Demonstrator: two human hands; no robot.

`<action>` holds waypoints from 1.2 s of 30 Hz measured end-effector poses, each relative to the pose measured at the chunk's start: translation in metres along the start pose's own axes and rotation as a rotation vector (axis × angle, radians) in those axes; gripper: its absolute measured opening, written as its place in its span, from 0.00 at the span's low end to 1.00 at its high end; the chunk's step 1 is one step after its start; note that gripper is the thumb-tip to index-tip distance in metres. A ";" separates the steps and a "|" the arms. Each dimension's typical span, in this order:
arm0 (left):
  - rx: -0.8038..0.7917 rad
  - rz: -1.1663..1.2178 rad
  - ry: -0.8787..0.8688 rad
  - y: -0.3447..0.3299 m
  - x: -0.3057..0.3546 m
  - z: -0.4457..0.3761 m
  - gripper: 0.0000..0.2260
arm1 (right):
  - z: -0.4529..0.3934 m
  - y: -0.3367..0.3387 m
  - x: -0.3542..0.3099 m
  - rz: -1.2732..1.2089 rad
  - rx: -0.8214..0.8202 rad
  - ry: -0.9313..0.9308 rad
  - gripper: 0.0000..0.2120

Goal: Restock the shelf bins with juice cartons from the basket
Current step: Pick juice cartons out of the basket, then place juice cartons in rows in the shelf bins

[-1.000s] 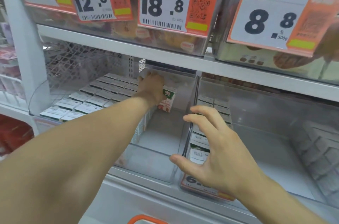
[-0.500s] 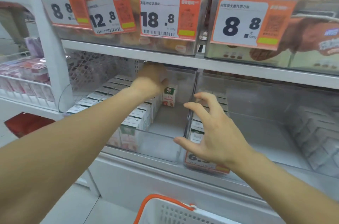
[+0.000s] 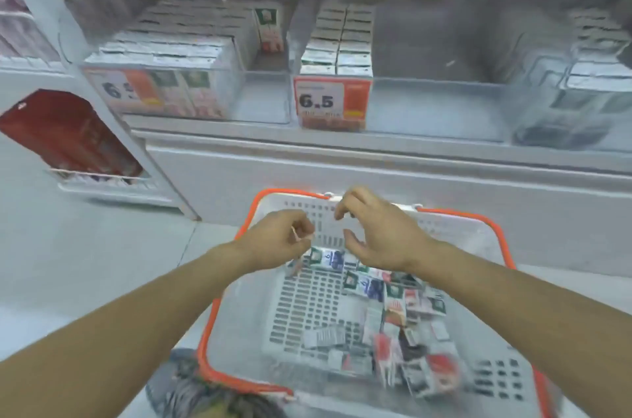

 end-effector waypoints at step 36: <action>-0.363 1.007 0.734 -0.152 -0.071 0.012 0.17 | 0.102 -0.124 0.105 -0.544 -0.240 -1.234 0.08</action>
Point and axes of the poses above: each hand's wrist, its own z-axis away from the middle knuckle, its own y-axis out of the back of the hand, x = y × z, the point moved 1 cm from there along -z, towards the middle knuckle, and after that the axes turned 6 degrees about -z, right-handed, at the moved point
